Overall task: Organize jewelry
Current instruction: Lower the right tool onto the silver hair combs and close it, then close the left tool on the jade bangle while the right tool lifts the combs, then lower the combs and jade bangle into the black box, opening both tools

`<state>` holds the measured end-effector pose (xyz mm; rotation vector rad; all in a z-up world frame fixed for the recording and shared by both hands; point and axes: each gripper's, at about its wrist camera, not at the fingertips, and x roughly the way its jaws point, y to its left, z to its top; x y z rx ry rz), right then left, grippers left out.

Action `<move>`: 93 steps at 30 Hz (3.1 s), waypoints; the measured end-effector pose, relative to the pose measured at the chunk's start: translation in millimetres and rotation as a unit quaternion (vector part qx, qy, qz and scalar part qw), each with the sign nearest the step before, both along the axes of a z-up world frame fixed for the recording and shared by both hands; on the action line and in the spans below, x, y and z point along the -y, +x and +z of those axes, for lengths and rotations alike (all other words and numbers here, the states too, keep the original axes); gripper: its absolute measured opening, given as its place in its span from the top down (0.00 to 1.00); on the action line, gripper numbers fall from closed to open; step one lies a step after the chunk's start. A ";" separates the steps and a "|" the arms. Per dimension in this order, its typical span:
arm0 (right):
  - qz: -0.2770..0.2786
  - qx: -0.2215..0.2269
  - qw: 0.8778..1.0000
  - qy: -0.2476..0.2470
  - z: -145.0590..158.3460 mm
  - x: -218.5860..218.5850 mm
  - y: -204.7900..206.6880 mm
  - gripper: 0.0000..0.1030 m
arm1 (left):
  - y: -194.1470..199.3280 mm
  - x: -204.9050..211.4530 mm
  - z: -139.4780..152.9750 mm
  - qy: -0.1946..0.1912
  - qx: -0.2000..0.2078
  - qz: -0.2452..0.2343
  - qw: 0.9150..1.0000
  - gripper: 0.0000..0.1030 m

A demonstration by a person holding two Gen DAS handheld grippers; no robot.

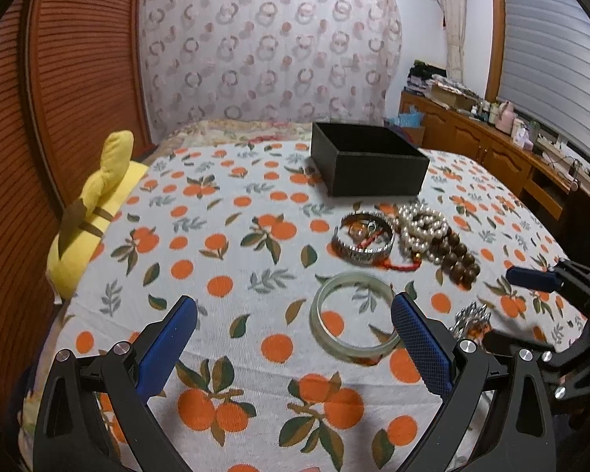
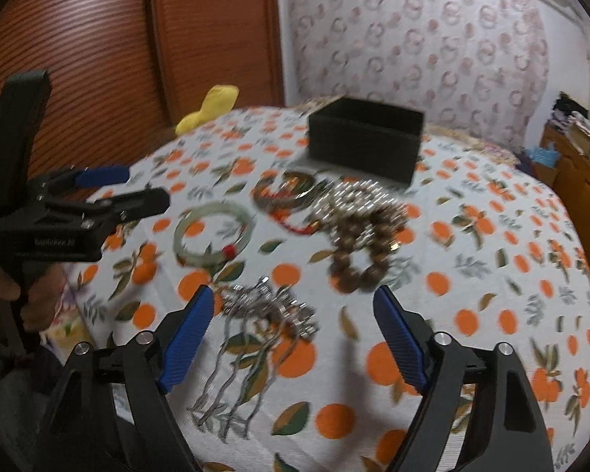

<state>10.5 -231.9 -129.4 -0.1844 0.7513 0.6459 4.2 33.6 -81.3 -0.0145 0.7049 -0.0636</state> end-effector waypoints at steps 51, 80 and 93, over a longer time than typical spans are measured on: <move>-0.036 0.040 0.998 -0.024 16.0 43.3 41.8 0.43 | 45.9 41.6 -20.8 -0.004 -0.063 -0.098 0.993 0.33; 0.009 0.074 0.997 -0.008 55.7 -2.6 212.2 0.43 | 143.3 23.1 50.3 -0.021 0.007 -0.057 0.998 0.33; 0.033 0.046 0.998 0.016 42.1 -21.7 250.7 0.47 | 186.4 17.7 52.0 -0.020 -0.008 -0.045 0.999 0.33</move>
